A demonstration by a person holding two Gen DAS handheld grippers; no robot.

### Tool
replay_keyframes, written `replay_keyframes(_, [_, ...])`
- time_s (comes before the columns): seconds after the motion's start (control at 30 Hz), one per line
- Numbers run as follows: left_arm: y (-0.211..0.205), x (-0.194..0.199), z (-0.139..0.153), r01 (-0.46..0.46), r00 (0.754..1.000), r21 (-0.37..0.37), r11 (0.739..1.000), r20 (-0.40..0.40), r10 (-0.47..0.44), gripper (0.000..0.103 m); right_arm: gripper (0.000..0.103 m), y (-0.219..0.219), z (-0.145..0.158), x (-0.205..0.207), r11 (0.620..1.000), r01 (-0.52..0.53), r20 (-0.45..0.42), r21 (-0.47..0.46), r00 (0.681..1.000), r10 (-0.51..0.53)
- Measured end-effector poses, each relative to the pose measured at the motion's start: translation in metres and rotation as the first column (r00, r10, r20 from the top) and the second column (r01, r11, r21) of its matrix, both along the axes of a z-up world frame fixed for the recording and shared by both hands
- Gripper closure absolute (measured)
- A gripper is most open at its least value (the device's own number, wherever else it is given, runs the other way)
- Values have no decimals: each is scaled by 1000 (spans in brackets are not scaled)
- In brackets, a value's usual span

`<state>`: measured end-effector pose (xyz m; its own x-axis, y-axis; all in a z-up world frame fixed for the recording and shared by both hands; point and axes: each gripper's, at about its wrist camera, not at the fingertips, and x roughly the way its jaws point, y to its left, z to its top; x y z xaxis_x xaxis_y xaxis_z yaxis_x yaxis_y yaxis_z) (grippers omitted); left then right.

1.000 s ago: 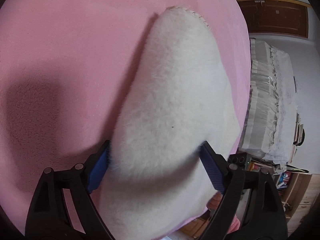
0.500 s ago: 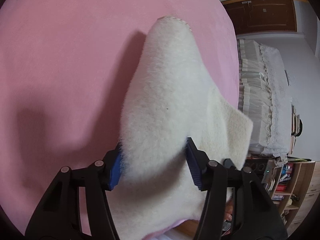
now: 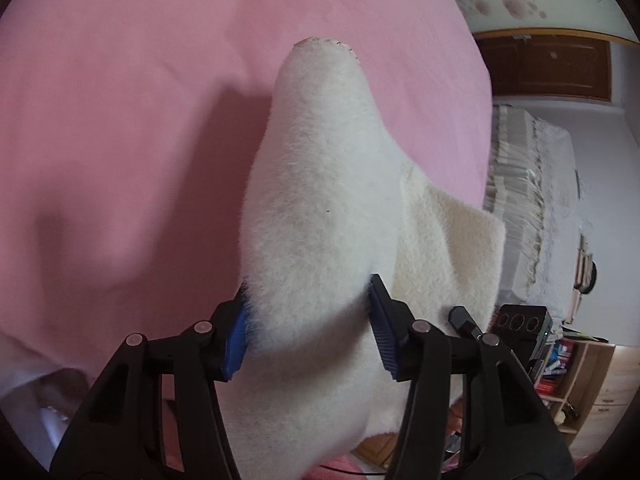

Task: Fold large clothes
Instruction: 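Carry the bundle with both tools toward the pillows and set it down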

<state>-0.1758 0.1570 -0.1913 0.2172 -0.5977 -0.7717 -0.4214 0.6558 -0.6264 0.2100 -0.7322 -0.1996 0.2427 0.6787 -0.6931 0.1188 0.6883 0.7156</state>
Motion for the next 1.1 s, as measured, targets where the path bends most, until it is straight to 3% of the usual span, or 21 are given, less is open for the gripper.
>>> replay_keyframes(0.23, [164,-4,73,-98,993,175,980,79,85,55,62,174,1,21,988,-121,51,99,992,116])
replay_keyframes(0.37, [245,9,108,-162,982,273,948,139,128,56,62,281,-5,53,973,-161,114,164,983,144])
replay_keyframes(0.47, [298,27,130,-174,975,349,921,194,110,56,62,367,-8,75,960,-225,215,169,959,187])
replay_keyframes(0.57, [349,44,144,-187,966,409,893,243,91,56,62,436,-15,105,960,-222,294,171,941,165])
replay_keyframes(0.67, [378,65,148,-196,949,514,835,312,31,55,62,493,-31,125,960,-203,340,192,931,129])
replay_keyframes(0.77, [419,70,104,-280,938,632,723,342,64,55,61,534,-87,152,971,-117,287,210,956,53])
replay_keyframes(0.83, [428,75,66,-277,952,711,646,295,84,55,57,570,-124,165,992,-70,217,102,975,46])
replay_keyframes(0.9, [425,77,40,-238,968,754,612,233,91,55,57,594,-161,172,994,-104,123,-43,986,108])
replay_keyframes(0.93, [425,73,34,-244,968,745,621,220,117,55,54,598,-176,172,986,-116,75,-121,989,126])
replay_keyframes(1.03, [419,51,27,-336,941,616,713,261,218,55,46,594,-183,164,991,-108,79,-78,990,114])
replay_keyframes(1.1, [415,30,21,-353,935,602,716,252,248,55,35,581,-176,151,984,-109,129,-140,983,127])
